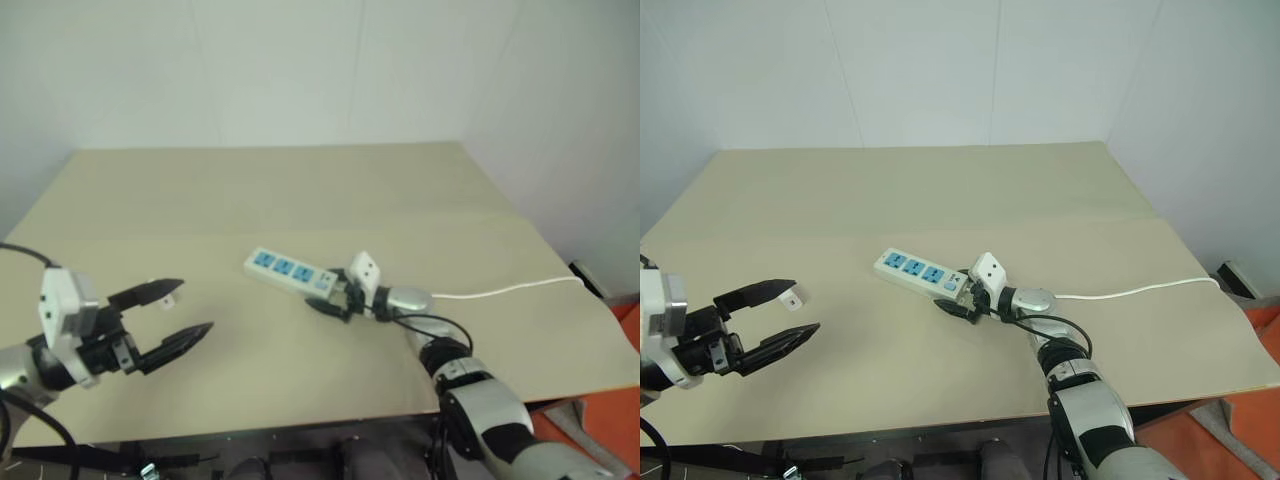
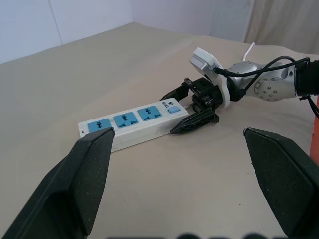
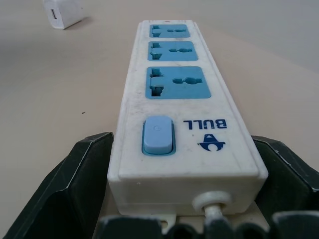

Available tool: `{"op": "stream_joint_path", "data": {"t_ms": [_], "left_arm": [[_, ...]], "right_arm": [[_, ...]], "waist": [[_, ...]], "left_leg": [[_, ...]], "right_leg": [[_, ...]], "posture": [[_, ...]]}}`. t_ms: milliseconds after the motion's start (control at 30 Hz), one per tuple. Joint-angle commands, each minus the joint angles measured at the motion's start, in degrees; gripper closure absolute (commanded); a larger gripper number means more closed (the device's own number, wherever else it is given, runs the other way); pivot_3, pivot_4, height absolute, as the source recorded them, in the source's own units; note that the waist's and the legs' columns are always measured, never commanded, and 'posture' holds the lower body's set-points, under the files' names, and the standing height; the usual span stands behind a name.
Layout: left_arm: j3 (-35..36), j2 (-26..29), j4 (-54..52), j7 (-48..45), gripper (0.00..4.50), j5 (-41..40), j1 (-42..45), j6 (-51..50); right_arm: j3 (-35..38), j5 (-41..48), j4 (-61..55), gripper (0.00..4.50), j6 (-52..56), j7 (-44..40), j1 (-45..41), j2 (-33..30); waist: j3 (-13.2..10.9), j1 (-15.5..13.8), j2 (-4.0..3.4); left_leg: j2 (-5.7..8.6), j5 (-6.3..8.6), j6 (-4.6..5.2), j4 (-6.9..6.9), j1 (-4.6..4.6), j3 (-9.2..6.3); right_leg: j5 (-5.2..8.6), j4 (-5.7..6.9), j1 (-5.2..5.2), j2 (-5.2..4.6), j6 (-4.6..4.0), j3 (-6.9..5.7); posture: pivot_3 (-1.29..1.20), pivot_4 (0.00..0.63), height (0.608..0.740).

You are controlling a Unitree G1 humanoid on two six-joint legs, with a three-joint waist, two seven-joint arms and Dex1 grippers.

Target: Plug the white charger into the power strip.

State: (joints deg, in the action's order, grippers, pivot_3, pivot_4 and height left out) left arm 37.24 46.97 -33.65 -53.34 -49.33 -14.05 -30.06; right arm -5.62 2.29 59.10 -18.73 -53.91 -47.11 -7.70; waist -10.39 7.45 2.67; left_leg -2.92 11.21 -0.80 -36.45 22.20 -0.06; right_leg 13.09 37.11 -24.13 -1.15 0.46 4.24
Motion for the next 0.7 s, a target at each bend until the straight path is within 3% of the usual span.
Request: {"op": "stream_joint_path", "data": {"t_ms": [33, 567, 700], "left_arm": [[1.81, 0.82, -0.42, -0.20, 0.00, -0.17, 0.40, 0.86], [1.74, 0.98, -0.12, -0.22, 0.00, -0.06, 1.03, 1.03], [1.73, 1.01, -0.03, -0.25, 0.00, 0.01, 1.14, 1.05]], "right_arm": [[-0.98, -2.03, 2.87, 0.03, -0.70, 1.90, -0.17, 1.13], [-0.54, -1.95, 4.35, 0.03, -1.67, 2.39, -0.85, 3.69], [-0.43, -1.58, 4.39, 0.88, -2.18, 1.22, -0.78, 3.77]], "waist": [[0.05, 0.12, 0.08], [0.11, 1.57, 0.17], [0.11, 1.64, 0.17]], "left_leg": [[0.00, 0.00, 0.00, 0.02, -0.02, 0.00], [0.00, 0.00, 0.00, 0.22, -0.15, -0.01], [0.00, 0.00, 0.00, 0.25, -0.18, -0.01]], "right_leg": [[0.00, 0.00, 0.00, 0.00, 0.00, 0.02], [-0.05, 0.00, -0.01, 0.06, -0.03, 0.10], [-0.03, 0.00, -0.01, 0.07, -0.05, 0.12]], "posture": [[0.00, 0.150, 0.740], [0.00, 0.150, 0.740], [0.00, 0.150, 0.740]]}}
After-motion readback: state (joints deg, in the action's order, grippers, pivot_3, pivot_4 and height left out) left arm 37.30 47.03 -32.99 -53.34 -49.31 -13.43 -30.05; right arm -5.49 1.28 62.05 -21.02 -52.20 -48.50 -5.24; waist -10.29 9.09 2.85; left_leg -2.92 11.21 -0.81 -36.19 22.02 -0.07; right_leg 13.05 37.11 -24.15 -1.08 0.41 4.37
